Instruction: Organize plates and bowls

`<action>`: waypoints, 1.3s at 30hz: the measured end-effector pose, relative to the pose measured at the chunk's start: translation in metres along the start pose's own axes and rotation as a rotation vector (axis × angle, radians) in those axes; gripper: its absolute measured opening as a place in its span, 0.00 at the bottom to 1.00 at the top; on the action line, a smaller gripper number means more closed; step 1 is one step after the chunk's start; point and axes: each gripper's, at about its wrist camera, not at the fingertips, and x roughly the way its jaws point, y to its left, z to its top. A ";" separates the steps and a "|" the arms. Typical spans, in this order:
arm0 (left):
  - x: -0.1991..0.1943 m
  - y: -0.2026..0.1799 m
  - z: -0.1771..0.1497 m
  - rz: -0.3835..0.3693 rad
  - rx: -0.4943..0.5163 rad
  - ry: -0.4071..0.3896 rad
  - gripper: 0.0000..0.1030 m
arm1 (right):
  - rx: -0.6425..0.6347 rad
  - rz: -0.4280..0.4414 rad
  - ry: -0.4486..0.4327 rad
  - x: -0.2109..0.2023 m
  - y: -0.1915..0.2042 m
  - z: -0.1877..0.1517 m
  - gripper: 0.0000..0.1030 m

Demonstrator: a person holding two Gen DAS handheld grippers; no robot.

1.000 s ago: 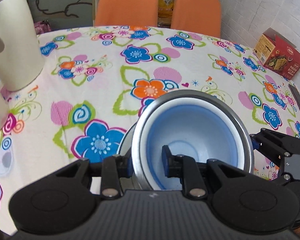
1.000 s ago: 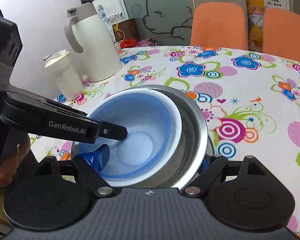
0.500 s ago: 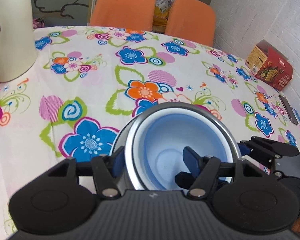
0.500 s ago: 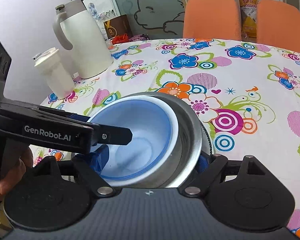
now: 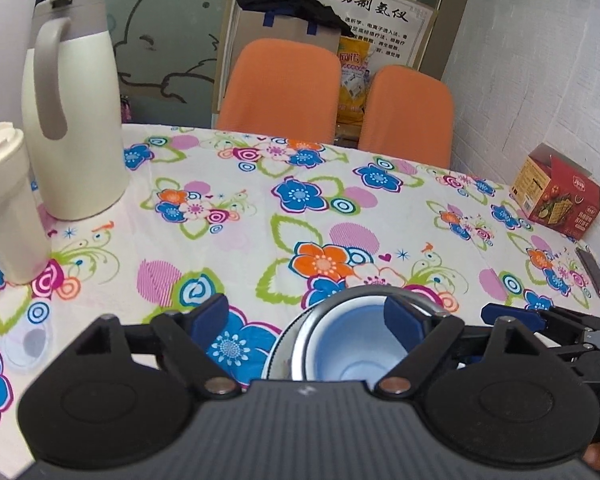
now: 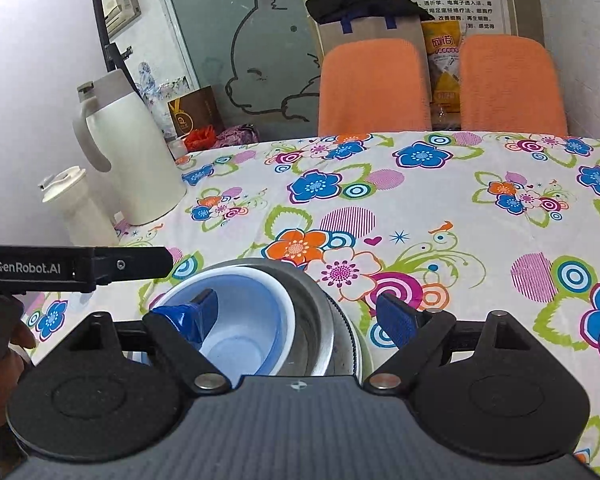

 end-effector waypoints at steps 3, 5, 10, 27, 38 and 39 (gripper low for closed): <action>-0.004 -0.005 0.003 -0.013 -0.014 -0.014 0.84 | 0.030 0.004 -0.018 -0.003 -0.003 0.003 0.71; -0.007 -0.009 0.004 -0.016 -0.011 -0.025 0.84 | 0.046 0.009 -0.032 -0.007 -0.005 0.004 0.71; -0.015 -0.018 0.006 -0.026 -0.005 -0.051 0.85 | 0.094 0.016 -0.083 -0.019 -0.010 0.010 0.71; -0.044 -0.054 -0.007 -0.044 -0.091 -0.275 0.90 | 0.206 -0.207 -0.238 -0.045 -0.032 -0.017 0.71; -0.074 -0.100 -0.068 0.029 0.076 -0.227 0.90 | 0.264 -0.296 -0.284 -0.092 -0.058 -0.053 0.71; -0.074 -0.103 -0.074 0.035 0.086 -0.220 0.90 | 0.265 -0.294 -0.282 -0.097 -0.057 -0.057 0.72</action>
